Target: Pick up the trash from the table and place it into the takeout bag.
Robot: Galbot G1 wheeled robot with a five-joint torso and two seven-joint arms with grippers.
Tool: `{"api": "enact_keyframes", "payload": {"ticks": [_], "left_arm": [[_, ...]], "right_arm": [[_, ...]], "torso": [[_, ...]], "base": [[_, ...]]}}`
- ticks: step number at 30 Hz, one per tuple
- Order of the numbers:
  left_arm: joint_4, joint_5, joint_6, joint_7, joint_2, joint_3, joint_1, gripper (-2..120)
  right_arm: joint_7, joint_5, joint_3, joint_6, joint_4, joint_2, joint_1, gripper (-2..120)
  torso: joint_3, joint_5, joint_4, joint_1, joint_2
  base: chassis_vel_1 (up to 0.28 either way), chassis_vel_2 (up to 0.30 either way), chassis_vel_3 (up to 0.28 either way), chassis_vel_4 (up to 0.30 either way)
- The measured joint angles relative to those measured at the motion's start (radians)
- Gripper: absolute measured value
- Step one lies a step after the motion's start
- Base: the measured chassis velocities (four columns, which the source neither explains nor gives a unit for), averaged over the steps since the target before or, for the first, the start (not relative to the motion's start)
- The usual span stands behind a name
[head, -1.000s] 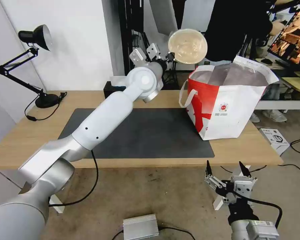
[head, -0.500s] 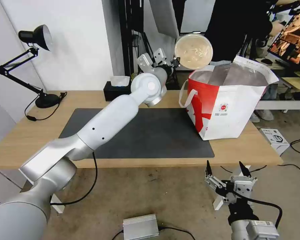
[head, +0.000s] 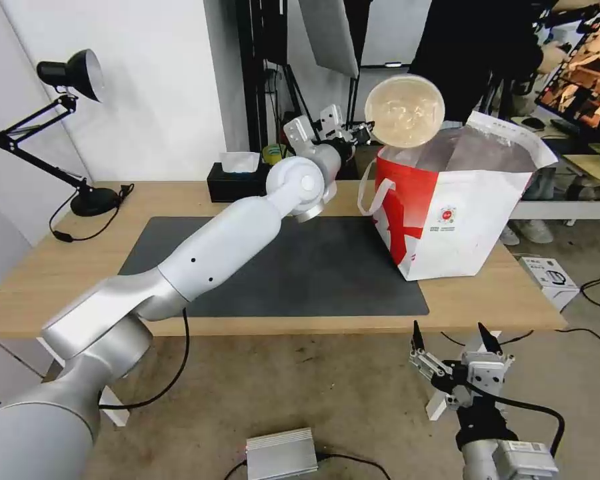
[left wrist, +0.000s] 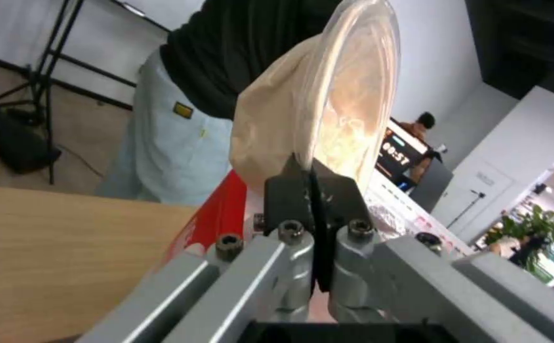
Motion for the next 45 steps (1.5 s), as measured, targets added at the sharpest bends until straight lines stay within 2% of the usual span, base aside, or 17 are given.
{"api": "enact_keyframes", "payload": {"ticks": [8,15,25,45], "left_arm": [[0.032,0.031,-0.002,0.029,-0.005,0.05,-0.023,0],[0.087,0.13,-0.009,0.057,-0.032,0.093,-0.044,0],[0.142,0.221,-0.031,0.109,-0.048,0.132,-0.057,0],[0.186,0.354,-0.035,0.154,-0.051,0.217,-0.108,0]], "right_arm": [[0.0,0.0,0.0,0.0,0.0,0.0,0.0,100],[0.0,0.0,0.0,0.0,0.0,0.0,0.0,100],[0.0,0.0,0.0,0.0,0.0,0.0,0.0,100],[0.0,0.0,0.0,0.0,0.0,0.0,0.0,100]], "torso": [[0.0,0.0,0.0001,0.0,0.0],[0.0,0.0,-0.0002,0.0,0.0],[0.0,0.0001,-0.0001,0.0,0.0],[0.0,0.0,0.0,0.0,0.0]], "base": [[0.0,0.0,0.0,0.0],[0.0,0.0,0.0,0.0],[0.0,0.0,0.0,0.0],[0.0,0.0,0.0,0.0]]}}
